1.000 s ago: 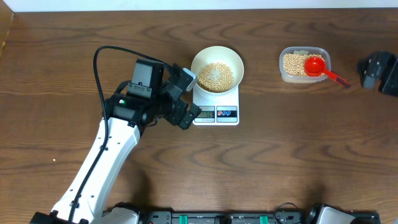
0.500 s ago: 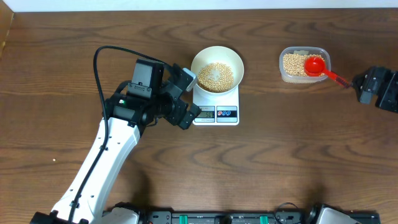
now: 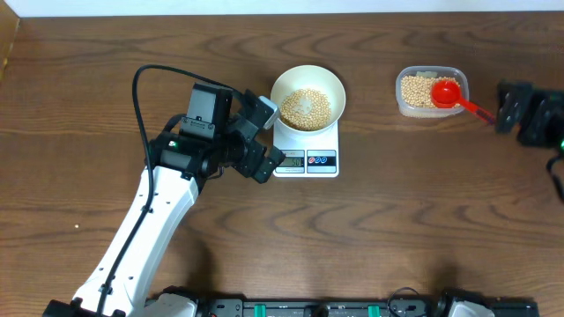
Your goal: Scoop item into bowl and weigh 50g on scale
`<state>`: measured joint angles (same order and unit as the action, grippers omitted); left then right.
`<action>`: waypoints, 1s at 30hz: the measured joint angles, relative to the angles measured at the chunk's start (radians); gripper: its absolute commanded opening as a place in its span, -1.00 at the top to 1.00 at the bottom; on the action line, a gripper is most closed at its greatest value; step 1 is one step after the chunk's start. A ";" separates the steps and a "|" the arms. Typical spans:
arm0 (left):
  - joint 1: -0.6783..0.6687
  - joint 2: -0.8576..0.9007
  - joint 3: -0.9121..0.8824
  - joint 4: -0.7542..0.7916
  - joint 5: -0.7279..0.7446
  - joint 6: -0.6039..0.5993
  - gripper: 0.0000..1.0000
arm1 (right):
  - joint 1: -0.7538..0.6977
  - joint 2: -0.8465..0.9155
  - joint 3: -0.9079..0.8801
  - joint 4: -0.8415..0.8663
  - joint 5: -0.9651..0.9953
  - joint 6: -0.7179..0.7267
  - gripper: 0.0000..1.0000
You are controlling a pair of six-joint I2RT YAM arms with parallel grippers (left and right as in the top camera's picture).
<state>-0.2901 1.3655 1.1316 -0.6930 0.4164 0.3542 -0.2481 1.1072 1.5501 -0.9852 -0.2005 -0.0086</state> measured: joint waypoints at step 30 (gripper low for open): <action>0.000 0.000 0.000 -0.002 0.000 0.000 -0.98 | 0.235 -0.987 -1.370 1.001 0.120 -0.123 -0.98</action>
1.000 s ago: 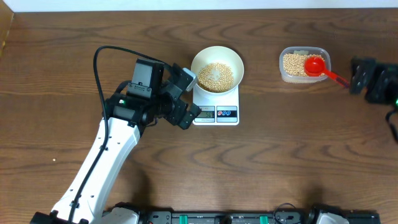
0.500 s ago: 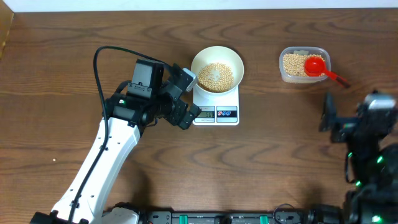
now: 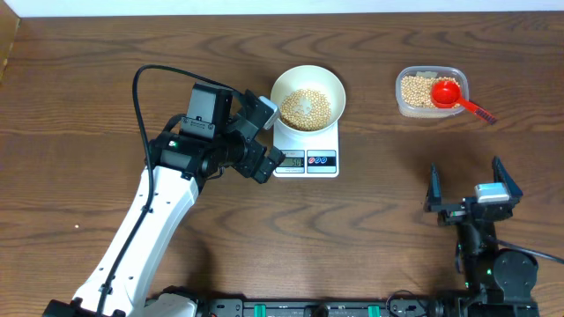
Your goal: Scoop item into bowl and weigh 50g on scale
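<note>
A cream bowl (image 3: 307,97) holding yellow grains sits on the white scale (image 3: 307,151), whose display faces the near side. My left gripper (image 3: 268,138) is open at the scale's left edge, one finger by the bowl and one by the scale's front corner. A clear plastic tub (image 3: 430,91) of the same grains stands at the back right. The red scoop (image 3: 448,92) rests in the tub with its handle sticking out over the right rim. At the near right my right gripper (image 3: 465,180) is open, holding nothing, well away from the tub.
The left arm's black cable (image 3: 141,97) loops over the table to the left of the scale. Bare wood lies between the scale and the right gripper. A black rail runs along the table's near edge.
My right gripper was at the table's far right edge, beside the end of the scoop's handle. Now it is at the near right, open and empty. The left arm, bowl and scoop have not moved.
</note>
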`<state>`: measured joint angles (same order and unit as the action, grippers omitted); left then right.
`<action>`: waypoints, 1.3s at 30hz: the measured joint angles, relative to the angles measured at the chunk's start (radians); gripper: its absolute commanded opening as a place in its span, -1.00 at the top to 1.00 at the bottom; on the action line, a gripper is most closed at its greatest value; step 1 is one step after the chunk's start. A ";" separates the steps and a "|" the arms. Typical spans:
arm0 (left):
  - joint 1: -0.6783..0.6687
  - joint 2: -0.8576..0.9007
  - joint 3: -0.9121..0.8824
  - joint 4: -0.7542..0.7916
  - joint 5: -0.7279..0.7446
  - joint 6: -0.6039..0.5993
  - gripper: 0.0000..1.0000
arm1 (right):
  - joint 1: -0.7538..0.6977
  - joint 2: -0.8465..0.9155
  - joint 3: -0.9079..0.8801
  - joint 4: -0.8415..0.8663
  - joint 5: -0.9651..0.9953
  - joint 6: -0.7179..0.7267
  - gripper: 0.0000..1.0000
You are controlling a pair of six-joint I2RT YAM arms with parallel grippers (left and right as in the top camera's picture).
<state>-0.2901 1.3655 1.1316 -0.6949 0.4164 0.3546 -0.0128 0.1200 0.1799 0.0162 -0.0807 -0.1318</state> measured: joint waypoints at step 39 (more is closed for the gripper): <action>0.000 0.000 0.000 0.000 0.000 0.000 -0.98 | 0.095 -0.108 -0.172 -0.087 0.045 0.088 -0.99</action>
